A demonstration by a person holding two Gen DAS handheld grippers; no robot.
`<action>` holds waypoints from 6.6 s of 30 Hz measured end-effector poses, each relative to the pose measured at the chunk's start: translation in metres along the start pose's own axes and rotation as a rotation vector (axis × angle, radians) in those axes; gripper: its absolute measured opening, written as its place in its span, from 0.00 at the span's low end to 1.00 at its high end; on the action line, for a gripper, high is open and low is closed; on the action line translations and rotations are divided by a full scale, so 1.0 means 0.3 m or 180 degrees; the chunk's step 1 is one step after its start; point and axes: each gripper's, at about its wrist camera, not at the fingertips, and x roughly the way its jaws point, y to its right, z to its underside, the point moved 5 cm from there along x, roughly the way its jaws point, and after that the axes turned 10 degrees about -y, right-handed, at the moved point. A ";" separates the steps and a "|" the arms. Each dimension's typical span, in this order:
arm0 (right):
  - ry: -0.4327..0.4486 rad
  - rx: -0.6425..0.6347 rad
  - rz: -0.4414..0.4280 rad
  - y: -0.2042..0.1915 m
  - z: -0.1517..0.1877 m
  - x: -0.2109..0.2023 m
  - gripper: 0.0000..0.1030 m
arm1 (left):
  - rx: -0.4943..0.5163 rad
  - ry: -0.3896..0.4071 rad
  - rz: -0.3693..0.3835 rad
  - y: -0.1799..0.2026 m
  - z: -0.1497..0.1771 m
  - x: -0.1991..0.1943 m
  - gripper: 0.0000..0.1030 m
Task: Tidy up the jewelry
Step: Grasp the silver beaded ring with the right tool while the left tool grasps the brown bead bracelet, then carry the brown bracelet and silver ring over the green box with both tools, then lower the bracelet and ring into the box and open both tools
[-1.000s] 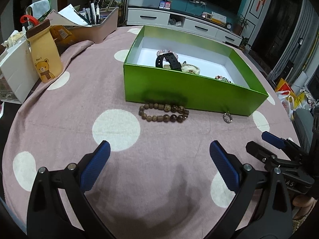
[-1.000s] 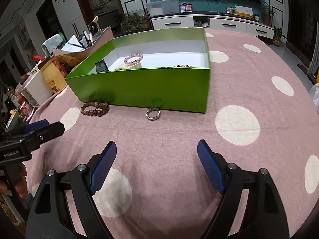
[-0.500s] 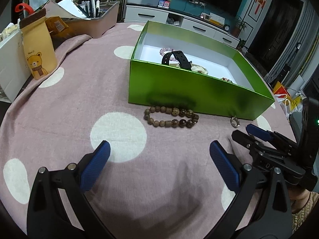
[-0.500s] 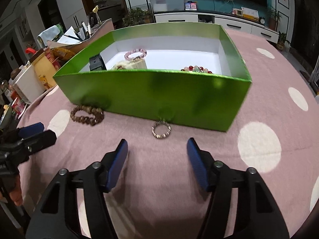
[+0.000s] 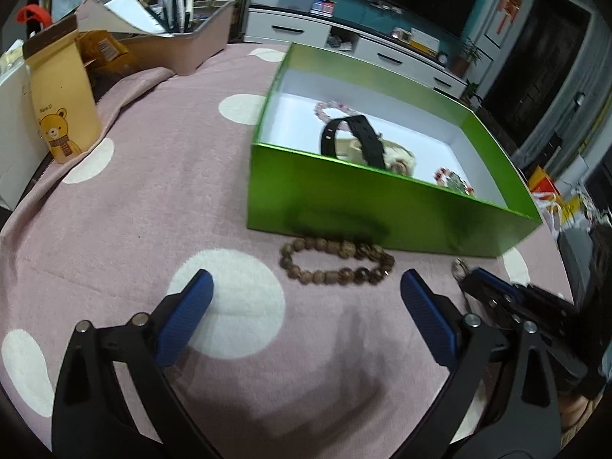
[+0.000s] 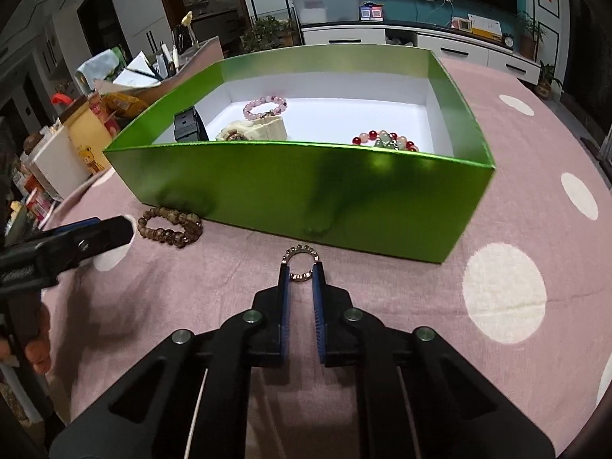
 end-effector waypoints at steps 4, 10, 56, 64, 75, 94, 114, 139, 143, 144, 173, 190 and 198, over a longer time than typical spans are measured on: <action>-0.0007 0.0008 -0.0047 0.007 0.007 -0.005 0.11 | -0.0078 -0.0044 -0.0066 -0.015 -0.016 0.029 0.82; 0.0040 -0.0018 -0.0084 0.017 0.026 -0.035 0.11 | -0.0024 -0.0077 -0.0167 -0.011 -0.031 0.063 0.71; 0.0017 -0.0255 -0.0017 0.030 0.090 -0.070 0.18 | 0.0346 -0.0195 -0.0086 0.077 -0.007 0.077 0.07; 0.0159 -0.0250 -0.0127 0.025 0.096 -0.149 0.18 | 0.0352 0.0035 -0.0003 0.097 -0.013 -0.035 0.07; 0.0406 -0.0216 -0.0187 0.038 0.089 -0.273 0.18 | 0.0441 0.0308 0.0060 0.163 -0.054 -0.206 0.07; 0.0849 -0.0207 -0.0246 0.016 -0.084 -0.420 0.18 | 0.0434 0.0704 -0.0016 0.226 -0.215 -0.432 0.07; 0.1032 -0.0080 -0.0210 0.080 -0.262 -0.434 0.18 | 0.0326 0.0675 -0.0145 0.313 -0.420 -0.385 0.07; 0.0780 -0.0044 0.0055 0.136 -0.376 -0.265 0.18 | 0.0250 0.0406 -0.0356 0.313 -0.530 -0.147 0.07; 0.0700 -0.0055 0.0085 0.133 -0.386 -0.230 0.18 | 0.0241 0.0341 -0.0391 0.300 -0.535 -0.108 0.07; 0.0672 -0.0059 0.0098 0.132 -0.389 -0.217 0.18 | 0.0243 0.0324 -0.0401 0.298 -0.535 -0.099 0.07; 0.0142 -0.0198 0.0251 0.069 -0.421 -0.046 0.18 | 0.0739 -0.0207 -0.0626 0.311 -0.441 0.087 0.07; -0.0002 -0.0236 0.0313 0.058 -0.410 -0.007 0.18 | 0.0864 -0.0396 -0.0706 0.300 -0.406 0.133 0.07; -0.0048 -0.0239 0.0342 0.058 -0.411 0.008 0.18 | 0.0896 -0.0451 -0.0735 0.298 -0.405 0.143 0.07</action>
